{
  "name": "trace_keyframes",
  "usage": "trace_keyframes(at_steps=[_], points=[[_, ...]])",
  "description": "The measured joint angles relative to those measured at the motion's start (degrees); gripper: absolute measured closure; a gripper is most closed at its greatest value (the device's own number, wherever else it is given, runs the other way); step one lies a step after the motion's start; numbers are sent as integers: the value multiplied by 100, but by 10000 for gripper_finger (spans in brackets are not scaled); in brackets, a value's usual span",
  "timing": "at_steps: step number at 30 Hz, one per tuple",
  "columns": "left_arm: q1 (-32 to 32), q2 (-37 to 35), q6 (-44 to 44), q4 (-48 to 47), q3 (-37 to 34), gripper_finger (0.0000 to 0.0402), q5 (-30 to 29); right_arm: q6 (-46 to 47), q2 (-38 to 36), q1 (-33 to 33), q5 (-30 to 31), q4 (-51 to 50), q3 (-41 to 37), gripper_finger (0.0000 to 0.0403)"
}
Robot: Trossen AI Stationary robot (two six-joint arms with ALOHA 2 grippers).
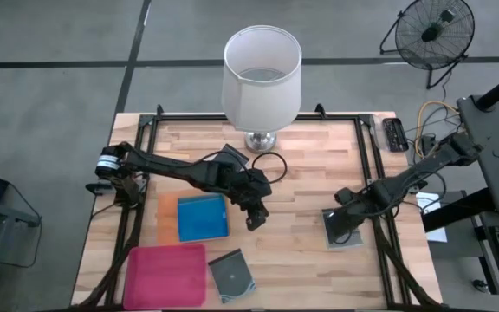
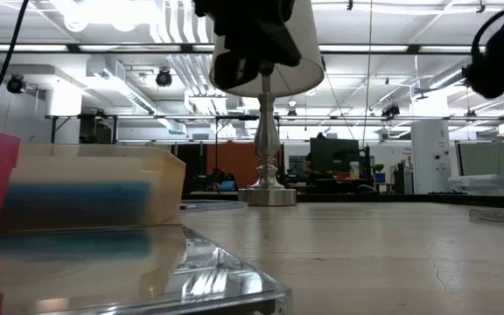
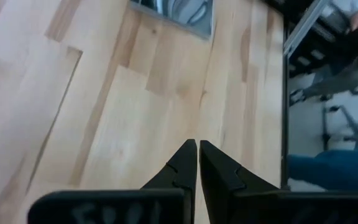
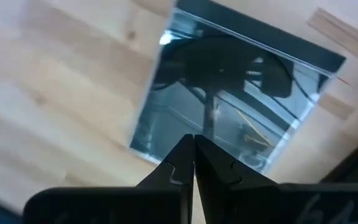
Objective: Pick & place jewel cases by type
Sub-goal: Put the middle black cd case into the pink bin
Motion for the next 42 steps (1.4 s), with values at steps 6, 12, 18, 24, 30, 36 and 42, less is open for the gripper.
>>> trace_keyframes(at_steps=[6,12,18,24,30,36,42], points=[[78,-114,355,-67,0,401,2,725,779,-2,9,-122,114,394],[150,-144,619,-145,0,401,62,1185,1479,-2,-11,-240,348,394],[211,-150,678,-282,0,401,262,1210,2114,0,-318,-270,515,394],[243,-150,725,-653,0,401,111,1108,2545,7,-537,-259,580,394],[247,-150,714,-804,0,401,-147,936,2781,9,-638,-132,597,394],[250,-150,700,-787,0,401,-149,913,2960,9,-698,281,611,395],[250,-150,694,-780,0,401,-149,998,2824,13,-255,637,781,395]])
